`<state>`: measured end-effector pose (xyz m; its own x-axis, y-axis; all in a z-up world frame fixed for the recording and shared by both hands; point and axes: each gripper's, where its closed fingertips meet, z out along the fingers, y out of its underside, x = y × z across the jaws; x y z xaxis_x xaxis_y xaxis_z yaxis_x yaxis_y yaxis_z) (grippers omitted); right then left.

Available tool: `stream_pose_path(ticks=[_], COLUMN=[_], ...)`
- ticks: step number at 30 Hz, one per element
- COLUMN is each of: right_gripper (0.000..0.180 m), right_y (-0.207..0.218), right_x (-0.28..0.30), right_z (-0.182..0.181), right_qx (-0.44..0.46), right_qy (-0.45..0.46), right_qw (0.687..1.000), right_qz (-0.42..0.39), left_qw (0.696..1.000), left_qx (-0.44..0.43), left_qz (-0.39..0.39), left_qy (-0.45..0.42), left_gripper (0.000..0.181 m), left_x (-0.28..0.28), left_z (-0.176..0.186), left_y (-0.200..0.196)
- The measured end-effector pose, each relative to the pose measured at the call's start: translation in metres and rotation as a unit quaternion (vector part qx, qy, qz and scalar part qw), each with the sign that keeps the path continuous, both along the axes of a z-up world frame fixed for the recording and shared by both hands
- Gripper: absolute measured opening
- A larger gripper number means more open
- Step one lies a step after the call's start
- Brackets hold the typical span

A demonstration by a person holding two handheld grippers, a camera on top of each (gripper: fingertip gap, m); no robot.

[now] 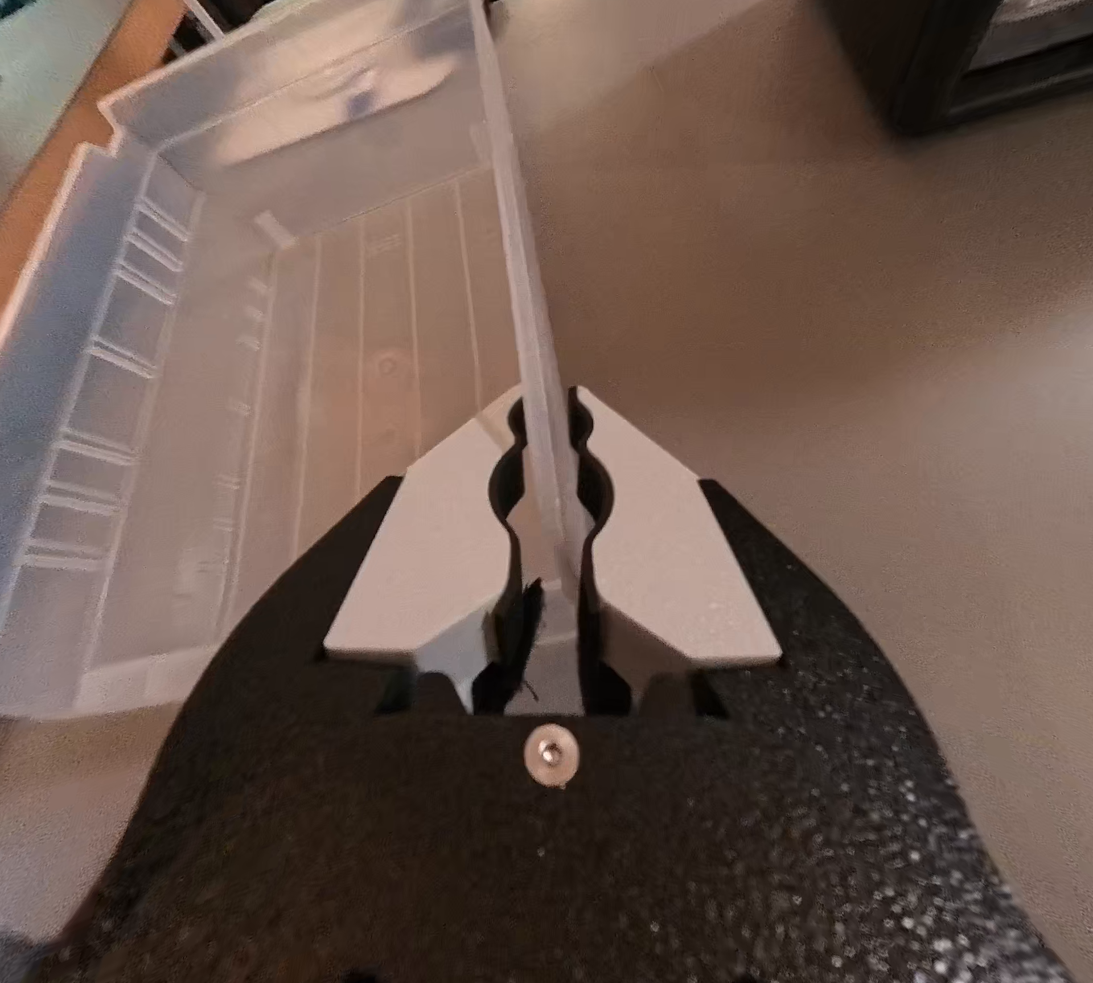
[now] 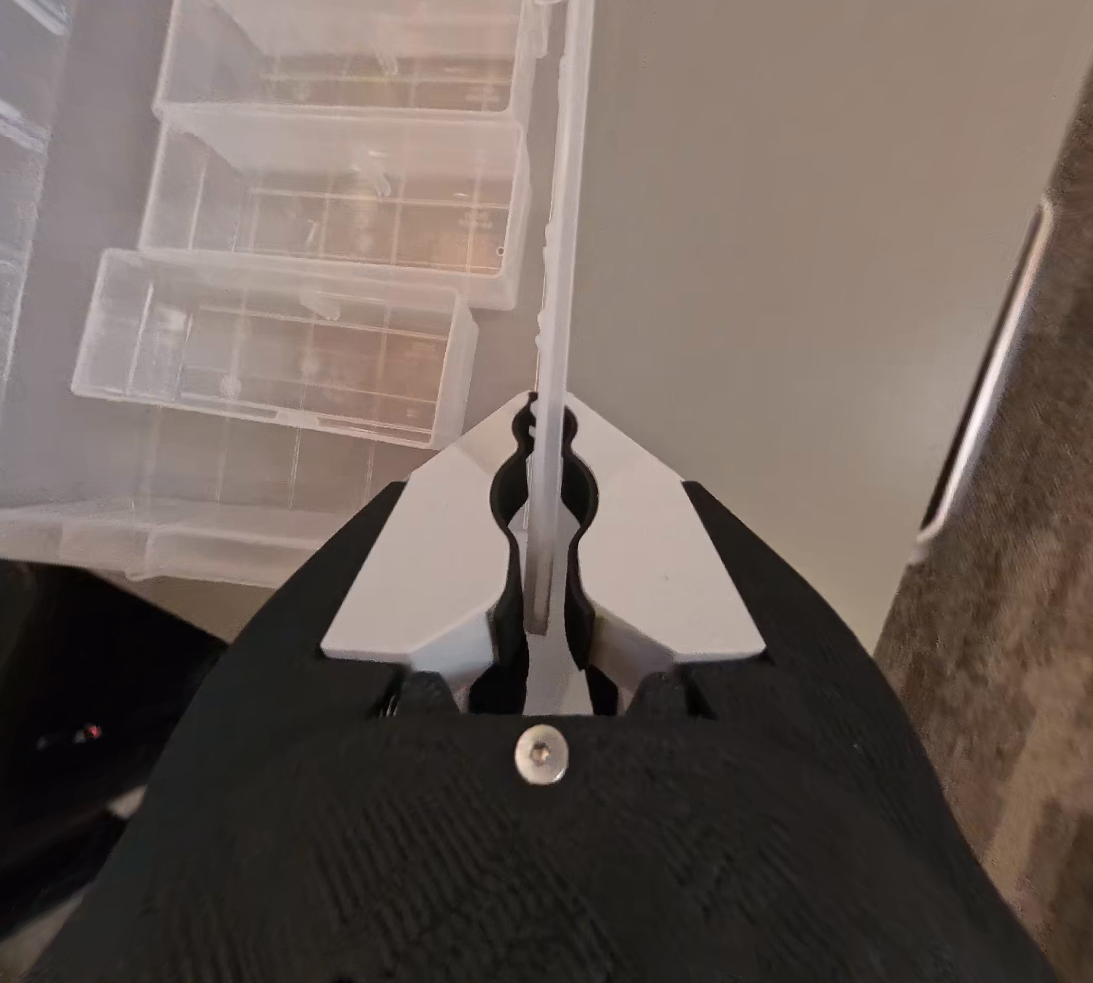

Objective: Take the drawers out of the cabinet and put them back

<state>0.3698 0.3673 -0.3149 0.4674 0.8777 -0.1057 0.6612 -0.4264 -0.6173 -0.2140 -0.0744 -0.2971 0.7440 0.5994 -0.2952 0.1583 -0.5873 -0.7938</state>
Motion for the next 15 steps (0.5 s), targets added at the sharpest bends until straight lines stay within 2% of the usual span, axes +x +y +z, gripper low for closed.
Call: stream_pose_path(ticks=[2,8,15], right_gripper=[0.003,0.003,0.003], right_y=[0.002,-0.013,-0.051], right_x=[-0.006,-0.043,-0.105], right_z=[0.000,0.003,0.005], right_qx=[-0.015,-0.017,-0.035], right_qy=[0.017,0.016,0.027], right_qw=[0.999,0.986,0.966], right_qz=[0.048,0.165,0.254], left_qw=[0.999,0.999,0.997], left_qx=[-0.025,-0.009,0.060], left_qz=[0.013,0.004,-0.010], left_qy=[0.023,0.032,0.047], left_gripper=[0.008,0.007,0.007], left_x=[-0.005,-0.004,0.008], left_z=[0.000,0.002,0.039], left_y=[-0.009,-0.020,-0.042])
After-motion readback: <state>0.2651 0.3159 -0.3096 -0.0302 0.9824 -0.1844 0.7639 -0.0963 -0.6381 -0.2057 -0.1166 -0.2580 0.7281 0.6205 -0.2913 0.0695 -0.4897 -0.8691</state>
